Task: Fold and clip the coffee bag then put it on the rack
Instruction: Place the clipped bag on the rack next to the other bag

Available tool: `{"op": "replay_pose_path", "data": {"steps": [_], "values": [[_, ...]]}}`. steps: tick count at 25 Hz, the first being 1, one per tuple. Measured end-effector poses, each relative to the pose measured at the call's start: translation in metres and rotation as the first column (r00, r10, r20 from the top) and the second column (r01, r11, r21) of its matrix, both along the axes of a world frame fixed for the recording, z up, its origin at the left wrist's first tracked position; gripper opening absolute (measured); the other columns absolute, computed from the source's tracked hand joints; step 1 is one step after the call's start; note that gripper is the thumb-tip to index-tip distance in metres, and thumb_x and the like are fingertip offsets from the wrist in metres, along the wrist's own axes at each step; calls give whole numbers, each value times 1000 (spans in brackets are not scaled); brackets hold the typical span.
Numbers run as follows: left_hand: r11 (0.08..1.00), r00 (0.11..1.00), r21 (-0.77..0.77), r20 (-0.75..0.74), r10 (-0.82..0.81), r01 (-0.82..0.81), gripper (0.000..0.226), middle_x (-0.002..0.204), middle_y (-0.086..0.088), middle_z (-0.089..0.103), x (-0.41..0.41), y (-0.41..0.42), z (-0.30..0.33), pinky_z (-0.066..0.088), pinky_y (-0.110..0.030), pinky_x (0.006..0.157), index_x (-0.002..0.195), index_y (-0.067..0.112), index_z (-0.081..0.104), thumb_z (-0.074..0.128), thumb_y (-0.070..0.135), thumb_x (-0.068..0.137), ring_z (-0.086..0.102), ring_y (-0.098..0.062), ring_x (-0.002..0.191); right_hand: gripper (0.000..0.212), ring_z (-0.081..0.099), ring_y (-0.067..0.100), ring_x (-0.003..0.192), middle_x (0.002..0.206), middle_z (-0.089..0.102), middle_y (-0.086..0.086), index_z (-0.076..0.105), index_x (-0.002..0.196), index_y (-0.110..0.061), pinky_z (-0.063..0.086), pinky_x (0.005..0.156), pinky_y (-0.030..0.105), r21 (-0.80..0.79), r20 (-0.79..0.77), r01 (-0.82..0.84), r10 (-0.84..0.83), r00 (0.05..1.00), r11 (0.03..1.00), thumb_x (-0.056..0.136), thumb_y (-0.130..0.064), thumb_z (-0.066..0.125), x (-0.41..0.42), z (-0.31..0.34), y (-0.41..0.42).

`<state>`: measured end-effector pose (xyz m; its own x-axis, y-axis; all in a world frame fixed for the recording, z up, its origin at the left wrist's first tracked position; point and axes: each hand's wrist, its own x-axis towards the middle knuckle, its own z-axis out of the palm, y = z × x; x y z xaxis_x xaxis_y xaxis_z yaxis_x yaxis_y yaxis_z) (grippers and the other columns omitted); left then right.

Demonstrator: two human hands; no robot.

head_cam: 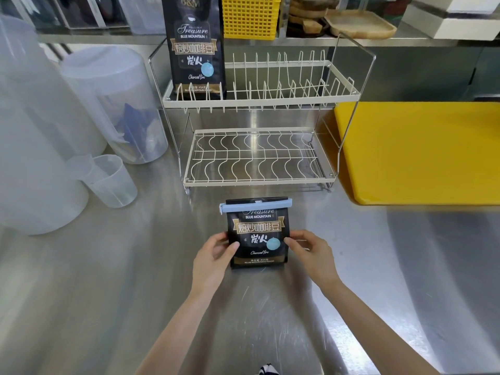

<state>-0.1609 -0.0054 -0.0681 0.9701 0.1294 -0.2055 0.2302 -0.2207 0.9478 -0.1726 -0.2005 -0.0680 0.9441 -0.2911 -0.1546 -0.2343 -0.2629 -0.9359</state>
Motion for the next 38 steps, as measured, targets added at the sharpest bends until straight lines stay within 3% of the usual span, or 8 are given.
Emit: {"op": "replay_pose_path", "data": {"steps": [4, 8, 10, 16, 20, 25, 31, 38], "values": [[998, 998, -25, 1, 59, -59, 15, 78, 12, 65, -5, -5, -1, 41, 4, 63, 94, 18, 65, 64, 17, 79, 61, 10, 70, 8, 59, -3, 72, 82, 66, -3, 67, 87, -13, 43, 60, -2, 12, 14, 33, -33, 999, 999, 80, -16, 63, -2, -1, 5], [997, 998, 49, 0, 55, -55, 17, 72, 17, 63, -4, -10, 5, 42, -9, 69, 71, 34, 56, 64, 21, 79, 61, -6, 76, 4, 61, -8, 63, 74, 67, -4, 67, 80, -16, 43, 57, 0, 95, 11, 76, -78, 997, 993, 80, -14, 64, -1, 0, 10], [998, 1000, 64, 3, 30, -31, 21, 72, 16, 62, -1, -10, 10, 41, -3, 64, 67, 34, 54, 63, 19, 80, 60, -4, 75, 5, 61, 0, 68, 74, 67, -4, 68, 81, -16, 45, 58, 2, 104, 5, 94, -95, 995, 990, 79, -14, 64, 0, 0, 9], [999, 999, 12, 11, 32, -32, 8, 77, 12, 64, 10, -6, 27, 42, -4, 66, 80, 23, 67, 66, 16, 78, 57, 3, 73, 5, 58, 5, 70, 79, 67, 3, 69, 82, -16, 49, 73, 24, 121, 5, 100, -101, 995, 988, 78, -15, 65, 4, 17, 4], [990, 992, -95, 67, 108, -101, 24, 90, 2, 65, 23, -7, 48, 45, -3, 64, 100, 10, 68, 67, 14, 77, 56, 4, 74, 6, 59, 6, 69, 77, 68, 0, 67, 77, -20, 51, 76, 31, 126, 88, 45, -56, 995, 991, 78, -14, 65, 15, 48, 1], [948, 987, -296, 67, 146, -120, 27, 89, 2, 67, 44, -7, 84, 44, -30, 97, 102, 10, 66, 68, 13, 75, 62, -16, 94, 5, 59, 7, 72, 75, 62, -14, 66, 80, -18, 53, 83, 39, 100, 186, -10, -9, 983, 995, 79, -13, 65, 35, 94, 1], [960, 974, -275, 196, 115, -58, 30, 101, -5, 67, 72, -1, 126, 44, -37, 103, 105, 7, 66, 68, 15, 76, 60, -18, 96, 22, 62, 20, 92, 90, 67, 1, 68, 97, -8, 55, 85, 45, 70, 282, -13, -8, 959, 997, 78, -17, 66, 63, 136, -2], [970, 952, -242, 289, 100, -29, 28, 109, -8, 69, 104, -3, 170, 45, -43, 101, 103, 12, 67, 68, 17, 75, 61, -23, 106, 26, 63, 23, 99, 102, 69, 14, 66, 103, -7, 56, 67, 22, 92, 357, -18, -16, 934, 996, 78, -15, 66, 98, 178, -11]]}}
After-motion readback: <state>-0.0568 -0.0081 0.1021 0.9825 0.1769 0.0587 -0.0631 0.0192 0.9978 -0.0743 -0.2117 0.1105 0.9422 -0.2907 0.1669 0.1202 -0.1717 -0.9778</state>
